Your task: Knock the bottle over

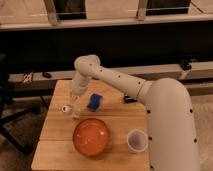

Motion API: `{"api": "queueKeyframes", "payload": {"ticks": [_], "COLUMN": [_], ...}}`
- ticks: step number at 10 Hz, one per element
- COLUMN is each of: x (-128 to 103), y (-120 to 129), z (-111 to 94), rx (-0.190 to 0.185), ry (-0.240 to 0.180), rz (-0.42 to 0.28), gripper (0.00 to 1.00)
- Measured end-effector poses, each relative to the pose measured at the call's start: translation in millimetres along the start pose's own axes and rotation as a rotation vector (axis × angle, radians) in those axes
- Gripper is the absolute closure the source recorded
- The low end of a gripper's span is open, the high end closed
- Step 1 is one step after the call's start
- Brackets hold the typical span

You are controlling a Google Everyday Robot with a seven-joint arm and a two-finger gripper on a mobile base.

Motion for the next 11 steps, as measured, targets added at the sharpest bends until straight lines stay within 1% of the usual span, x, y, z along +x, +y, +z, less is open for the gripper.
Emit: {"api": "queueKeyframes", "payload": {"ticks": [4,5,7,10,11], "x": [-9,-16,-21,-18,-17], "y": [7,14,23,35,42], "z": [1,3,3,-4,-8], "rx": [-0.02,-0.031,-0.037,-0.043,-0.044], "ry": [-0.01,-0.013,-0.014,-0.017,-0.016], "rz": [-0.029,-0.042,-0.049,-0.049,-0.046], "gripper": [0.99,0.99,0.99,0.99,0.99]}}
